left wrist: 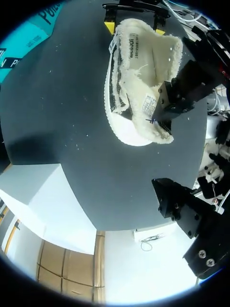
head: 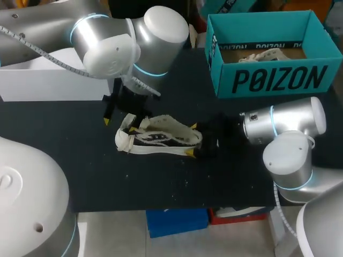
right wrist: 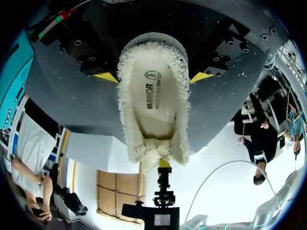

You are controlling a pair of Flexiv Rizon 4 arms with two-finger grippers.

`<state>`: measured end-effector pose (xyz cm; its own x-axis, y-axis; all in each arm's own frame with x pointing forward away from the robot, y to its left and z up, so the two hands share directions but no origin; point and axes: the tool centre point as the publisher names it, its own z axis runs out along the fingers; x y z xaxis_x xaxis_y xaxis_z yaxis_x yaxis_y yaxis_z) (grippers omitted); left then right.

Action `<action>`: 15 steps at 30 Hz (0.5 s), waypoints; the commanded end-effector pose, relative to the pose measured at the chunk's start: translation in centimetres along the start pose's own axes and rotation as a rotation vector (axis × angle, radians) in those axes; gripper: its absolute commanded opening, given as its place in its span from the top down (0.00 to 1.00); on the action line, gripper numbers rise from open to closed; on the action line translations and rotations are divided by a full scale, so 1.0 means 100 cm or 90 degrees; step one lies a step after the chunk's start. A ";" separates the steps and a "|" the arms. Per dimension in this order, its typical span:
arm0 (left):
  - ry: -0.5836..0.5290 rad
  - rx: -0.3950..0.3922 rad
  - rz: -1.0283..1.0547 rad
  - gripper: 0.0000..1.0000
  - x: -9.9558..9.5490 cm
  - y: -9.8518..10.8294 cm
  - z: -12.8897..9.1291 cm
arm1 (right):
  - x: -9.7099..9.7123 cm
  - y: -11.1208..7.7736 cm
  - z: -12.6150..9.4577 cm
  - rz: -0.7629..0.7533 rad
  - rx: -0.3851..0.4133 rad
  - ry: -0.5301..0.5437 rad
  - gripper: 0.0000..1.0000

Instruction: Take the shoe out of the shoebox, open the shoe tongue, remove and reinsert the insole, then place the shoe into the shoebox

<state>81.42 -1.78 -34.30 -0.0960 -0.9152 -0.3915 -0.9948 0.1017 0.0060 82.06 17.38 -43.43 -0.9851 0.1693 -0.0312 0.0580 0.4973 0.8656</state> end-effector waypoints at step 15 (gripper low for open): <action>0.032 -0.022 0.000 0.00 -0.008 0.000 0.025 | 0.000 -0.003 -0.001 0.001 0.001 -0.001 1.00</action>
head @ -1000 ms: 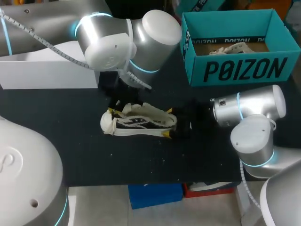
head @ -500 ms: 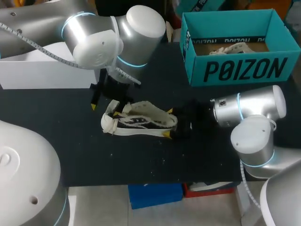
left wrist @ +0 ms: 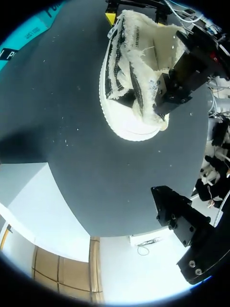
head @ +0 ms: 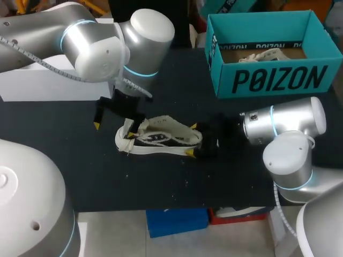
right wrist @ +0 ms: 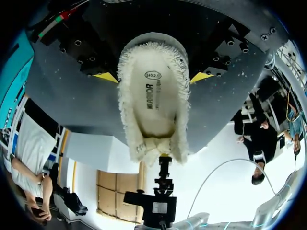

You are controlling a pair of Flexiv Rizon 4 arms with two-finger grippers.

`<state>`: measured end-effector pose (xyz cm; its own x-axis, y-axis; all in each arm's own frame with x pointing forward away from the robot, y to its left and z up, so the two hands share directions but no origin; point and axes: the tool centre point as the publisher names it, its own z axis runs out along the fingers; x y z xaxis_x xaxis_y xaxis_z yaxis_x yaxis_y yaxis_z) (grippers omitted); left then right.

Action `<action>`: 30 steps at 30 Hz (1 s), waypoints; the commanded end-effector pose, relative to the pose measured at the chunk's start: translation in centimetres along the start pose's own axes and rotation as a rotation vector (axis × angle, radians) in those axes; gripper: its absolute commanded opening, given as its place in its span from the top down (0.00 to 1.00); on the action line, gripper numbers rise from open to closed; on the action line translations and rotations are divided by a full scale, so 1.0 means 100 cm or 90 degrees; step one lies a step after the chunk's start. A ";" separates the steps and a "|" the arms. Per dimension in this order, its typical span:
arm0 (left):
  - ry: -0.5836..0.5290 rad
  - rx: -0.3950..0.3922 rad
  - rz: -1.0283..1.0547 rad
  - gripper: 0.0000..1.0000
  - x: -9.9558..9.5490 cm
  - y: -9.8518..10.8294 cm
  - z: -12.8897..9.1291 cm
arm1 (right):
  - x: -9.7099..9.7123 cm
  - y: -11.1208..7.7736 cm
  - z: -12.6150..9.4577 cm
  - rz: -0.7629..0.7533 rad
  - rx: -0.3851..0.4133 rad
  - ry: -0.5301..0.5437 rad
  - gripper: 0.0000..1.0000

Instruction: Take the shoe out of the shoebox, open the shoe tongue, remove and reinsert the insole, then place the shoe into the shoebox

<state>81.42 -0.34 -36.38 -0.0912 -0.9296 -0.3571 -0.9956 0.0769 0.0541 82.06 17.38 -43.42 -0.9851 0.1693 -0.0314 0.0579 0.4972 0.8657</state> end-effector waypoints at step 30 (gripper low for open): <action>0.409 0.325 0.945 1.00 0.062 0.024 -0.139 | 0.000 -0.003 0.000 0.001 0.001 -0.001 1.00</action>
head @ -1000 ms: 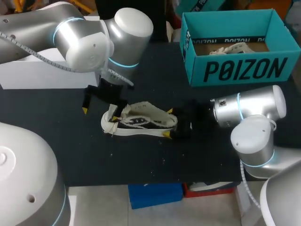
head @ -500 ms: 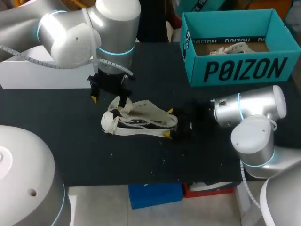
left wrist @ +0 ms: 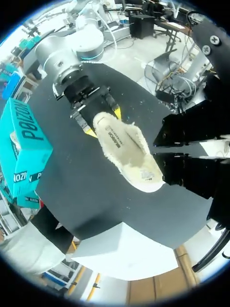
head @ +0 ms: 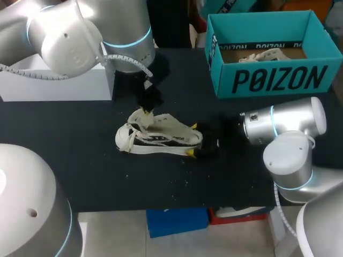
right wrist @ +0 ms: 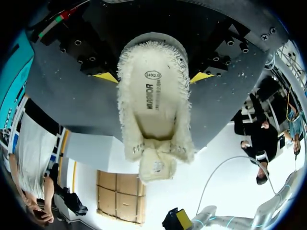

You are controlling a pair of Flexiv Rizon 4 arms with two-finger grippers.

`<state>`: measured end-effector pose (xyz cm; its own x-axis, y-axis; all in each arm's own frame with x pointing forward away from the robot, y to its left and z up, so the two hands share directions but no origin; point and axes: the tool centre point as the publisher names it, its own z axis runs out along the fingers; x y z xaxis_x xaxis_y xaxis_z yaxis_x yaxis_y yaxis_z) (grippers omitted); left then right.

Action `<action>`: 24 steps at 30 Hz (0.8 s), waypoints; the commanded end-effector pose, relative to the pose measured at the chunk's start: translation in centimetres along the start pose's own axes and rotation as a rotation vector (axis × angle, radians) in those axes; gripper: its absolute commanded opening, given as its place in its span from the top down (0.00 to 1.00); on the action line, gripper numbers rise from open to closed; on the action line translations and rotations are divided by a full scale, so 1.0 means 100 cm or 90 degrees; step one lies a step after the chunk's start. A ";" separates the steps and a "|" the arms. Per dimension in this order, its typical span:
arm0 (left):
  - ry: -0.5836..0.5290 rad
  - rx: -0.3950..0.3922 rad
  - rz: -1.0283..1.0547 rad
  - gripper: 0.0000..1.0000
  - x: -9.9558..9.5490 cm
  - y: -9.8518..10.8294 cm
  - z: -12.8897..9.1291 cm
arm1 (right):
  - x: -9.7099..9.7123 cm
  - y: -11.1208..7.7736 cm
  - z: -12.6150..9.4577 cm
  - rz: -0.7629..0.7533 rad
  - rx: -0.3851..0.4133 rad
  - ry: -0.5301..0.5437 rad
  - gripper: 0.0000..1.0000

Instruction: Take the shoe out of the shoebox, open the shoe tongue, remove and reinsert the insole, then place the shoe into the shoebox

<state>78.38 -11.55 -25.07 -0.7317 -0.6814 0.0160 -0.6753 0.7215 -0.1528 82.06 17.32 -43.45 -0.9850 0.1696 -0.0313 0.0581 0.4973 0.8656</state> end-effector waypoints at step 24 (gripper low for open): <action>0.207 0.058 0.596 1.00 -0.007 -0.014 0.011 | 0.000 -0.002 0.000 0.000 0.001 -0.001 1.00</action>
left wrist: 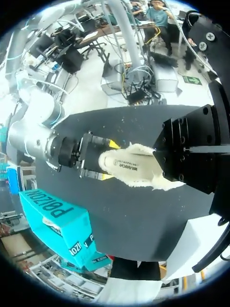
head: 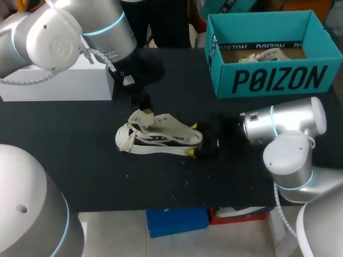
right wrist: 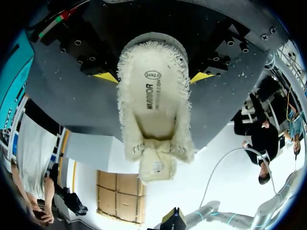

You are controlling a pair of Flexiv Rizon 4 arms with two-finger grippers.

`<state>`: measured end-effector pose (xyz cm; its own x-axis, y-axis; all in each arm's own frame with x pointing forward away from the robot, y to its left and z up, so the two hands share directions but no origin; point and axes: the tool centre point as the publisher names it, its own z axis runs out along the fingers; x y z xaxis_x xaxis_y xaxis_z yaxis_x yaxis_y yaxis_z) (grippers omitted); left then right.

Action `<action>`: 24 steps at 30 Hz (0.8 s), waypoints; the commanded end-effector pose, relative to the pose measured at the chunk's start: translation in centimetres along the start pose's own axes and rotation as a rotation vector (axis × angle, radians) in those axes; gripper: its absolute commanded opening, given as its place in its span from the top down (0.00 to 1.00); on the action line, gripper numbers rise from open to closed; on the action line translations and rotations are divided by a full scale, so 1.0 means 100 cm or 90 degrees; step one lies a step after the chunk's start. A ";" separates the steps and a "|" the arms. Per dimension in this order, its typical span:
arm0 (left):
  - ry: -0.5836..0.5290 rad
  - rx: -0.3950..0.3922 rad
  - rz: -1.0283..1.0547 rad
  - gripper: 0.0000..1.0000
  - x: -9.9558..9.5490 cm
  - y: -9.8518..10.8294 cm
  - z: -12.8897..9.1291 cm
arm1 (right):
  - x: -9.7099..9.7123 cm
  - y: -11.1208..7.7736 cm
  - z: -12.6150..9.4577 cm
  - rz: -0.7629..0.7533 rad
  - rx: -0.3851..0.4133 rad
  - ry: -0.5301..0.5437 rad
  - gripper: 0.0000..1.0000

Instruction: Take the shoe out of the shoebox, open the shoe tongue, remove and reinsert the insole, then place the shoe into the shoebox

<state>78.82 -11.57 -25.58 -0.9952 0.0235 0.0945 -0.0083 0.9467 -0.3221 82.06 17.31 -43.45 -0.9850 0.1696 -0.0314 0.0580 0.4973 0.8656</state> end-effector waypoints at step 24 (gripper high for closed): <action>0.125 -0.085 0.146 1.00 -0.027 -0.008 0.060 | 0.000 -0.002 0.000 0.001 0.001 -0.001 1.00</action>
<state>80.32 -13.49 -30.42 -0.9424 0.2837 0.1770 0.2385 0.9413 -0.2387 82.06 17.32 -43.45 -0.9850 0.1695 -0.0314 0.0580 0.4973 0.8656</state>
